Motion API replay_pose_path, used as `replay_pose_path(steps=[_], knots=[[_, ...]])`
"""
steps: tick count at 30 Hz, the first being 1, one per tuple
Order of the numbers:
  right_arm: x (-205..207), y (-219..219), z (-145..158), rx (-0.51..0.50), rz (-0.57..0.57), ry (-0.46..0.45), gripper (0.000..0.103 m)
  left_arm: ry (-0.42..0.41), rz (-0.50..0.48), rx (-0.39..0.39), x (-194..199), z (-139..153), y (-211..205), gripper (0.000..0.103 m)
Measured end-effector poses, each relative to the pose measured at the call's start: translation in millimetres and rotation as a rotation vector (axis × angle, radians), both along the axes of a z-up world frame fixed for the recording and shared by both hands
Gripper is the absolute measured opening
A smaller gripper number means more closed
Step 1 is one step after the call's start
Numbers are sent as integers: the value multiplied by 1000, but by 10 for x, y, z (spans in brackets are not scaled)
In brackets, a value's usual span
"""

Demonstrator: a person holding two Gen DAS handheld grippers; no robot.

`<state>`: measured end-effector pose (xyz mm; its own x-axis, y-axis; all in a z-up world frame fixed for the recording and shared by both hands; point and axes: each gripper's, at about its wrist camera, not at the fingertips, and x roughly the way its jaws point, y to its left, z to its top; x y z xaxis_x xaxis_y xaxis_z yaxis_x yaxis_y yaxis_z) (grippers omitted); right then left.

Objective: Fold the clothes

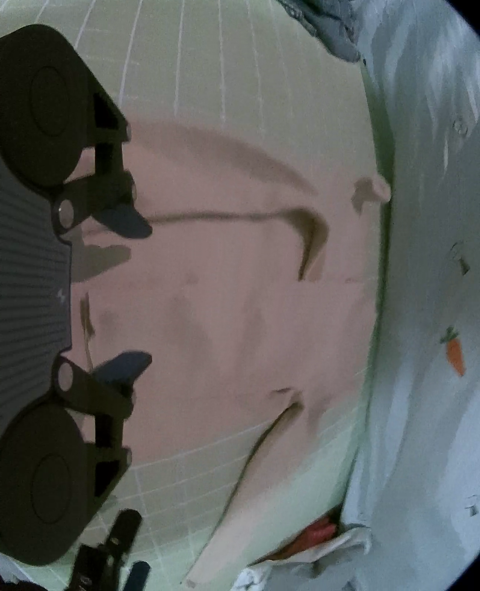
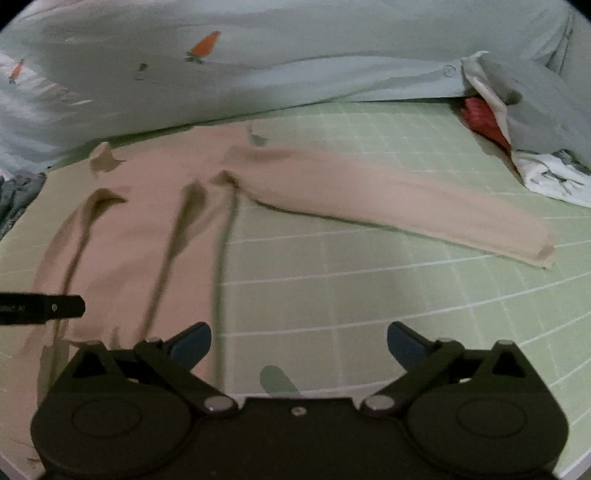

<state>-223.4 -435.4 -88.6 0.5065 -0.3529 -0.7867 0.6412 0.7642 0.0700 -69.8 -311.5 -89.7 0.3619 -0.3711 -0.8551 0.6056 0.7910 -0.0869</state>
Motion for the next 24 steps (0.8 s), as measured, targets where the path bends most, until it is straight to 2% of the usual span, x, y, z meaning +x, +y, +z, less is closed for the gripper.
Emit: replay_pose_path(steps=[3,5,6,8,17,24], knots=[[-82,-130,-14,-1,0,-2,103,20,-10,23,-34,-77,-106,43],[-126,-188,-33,2,-2,1,103,47,1,36,-41,-128,-137,22],[-147,-216,-42,3,-4,3,103,53,7,35,-39,-135,-126,21],[-188,-260,-61,11,-12,8,103,52,10,21,-37,-123,-110,4],[-187,-225,-83,32,-22,-5,103,69,50,-109,-73,127,165,3],[-8,27,-89,58,7,-14,102,82,87,-192,-142,341,662,3]])
